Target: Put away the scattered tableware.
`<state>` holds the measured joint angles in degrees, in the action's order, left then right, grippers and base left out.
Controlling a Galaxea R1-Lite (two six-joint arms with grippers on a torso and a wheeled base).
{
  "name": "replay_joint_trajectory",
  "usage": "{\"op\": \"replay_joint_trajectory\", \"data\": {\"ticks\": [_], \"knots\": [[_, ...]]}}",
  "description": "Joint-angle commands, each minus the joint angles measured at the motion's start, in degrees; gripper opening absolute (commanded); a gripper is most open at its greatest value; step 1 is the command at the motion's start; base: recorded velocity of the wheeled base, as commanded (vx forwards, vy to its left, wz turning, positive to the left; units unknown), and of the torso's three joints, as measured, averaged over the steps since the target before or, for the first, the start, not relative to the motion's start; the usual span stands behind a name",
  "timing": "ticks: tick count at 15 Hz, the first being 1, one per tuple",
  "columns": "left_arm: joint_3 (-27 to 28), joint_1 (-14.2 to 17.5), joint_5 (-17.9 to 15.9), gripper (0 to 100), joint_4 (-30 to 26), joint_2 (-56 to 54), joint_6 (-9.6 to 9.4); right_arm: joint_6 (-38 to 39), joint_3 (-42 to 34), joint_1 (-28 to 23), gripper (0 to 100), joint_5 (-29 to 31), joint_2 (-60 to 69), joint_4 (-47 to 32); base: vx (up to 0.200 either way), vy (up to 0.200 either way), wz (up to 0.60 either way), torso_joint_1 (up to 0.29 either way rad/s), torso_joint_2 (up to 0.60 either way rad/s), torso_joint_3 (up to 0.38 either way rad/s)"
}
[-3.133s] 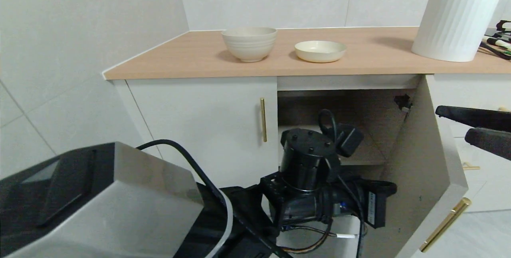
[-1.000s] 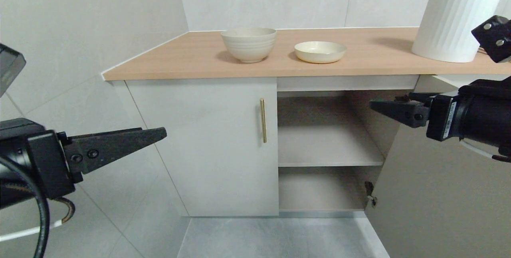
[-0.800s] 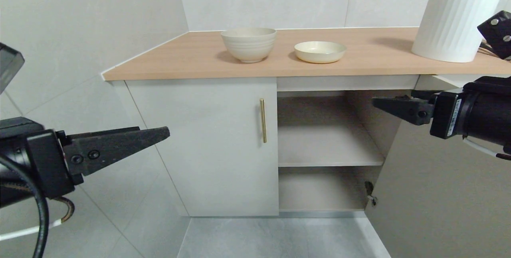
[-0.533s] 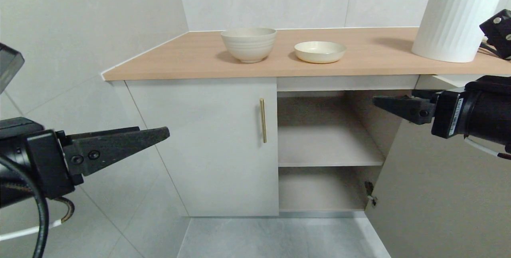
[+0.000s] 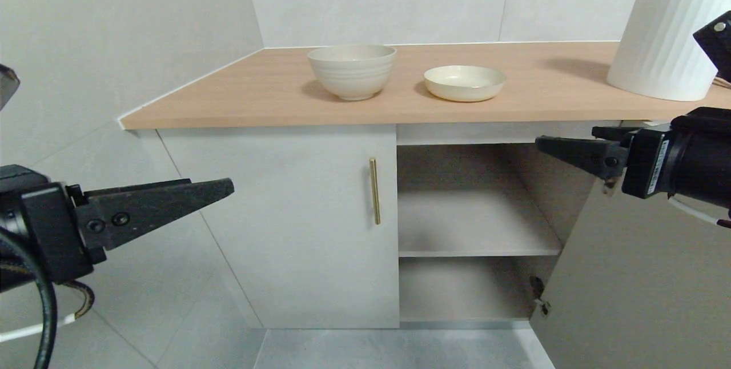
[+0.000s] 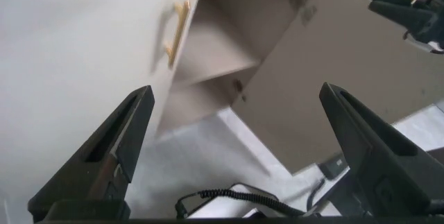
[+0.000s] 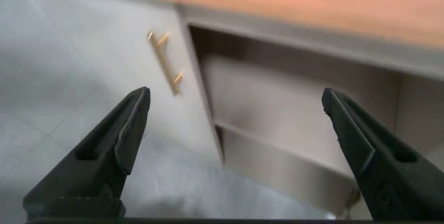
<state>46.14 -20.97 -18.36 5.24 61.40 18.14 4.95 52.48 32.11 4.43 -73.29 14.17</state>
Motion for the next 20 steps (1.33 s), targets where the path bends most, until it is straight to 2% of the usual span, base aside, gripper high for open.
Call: {"op": "replay_joint_trajectory", "data": {"ticks": [1, 4, 15, 20], "knots": [[0.0, 0.23, -0.01, 100, 0.12, 0.21, 0.05, -0.03, -0.01, 0.06, 100, -0.03, 0.25, 0.07, 0.2, 0.0, 0.0, 0.002, 0.0, 0.002], [0.0, 0.31, -0.01, 100, 0.12, 0.3, 0.05, 0.06, -0.27, 1.82, 100, -0.03, 0.96, 0.07, 0.2, 0.0, 0.0, 0.001, 0.0, 0.001], [0.0, 0.4, 0.08, 100, 0.21, 0.38, 0.32, 0.06, -3.35, 1.02, 100, -0.29, 1.57, 4.47, 0.0, 0.0, 0.0, 0.0, 0.0, 0.0], [-0.09, 0.4, 0.08, 100, 0.21, 0.91, 0.41, 0.06, -3.44, 0.76, 100, -0.29, 0.6, 4.47, 0.0, 0.0, 0.0, 0.075, -0.26, -0.261]]}}
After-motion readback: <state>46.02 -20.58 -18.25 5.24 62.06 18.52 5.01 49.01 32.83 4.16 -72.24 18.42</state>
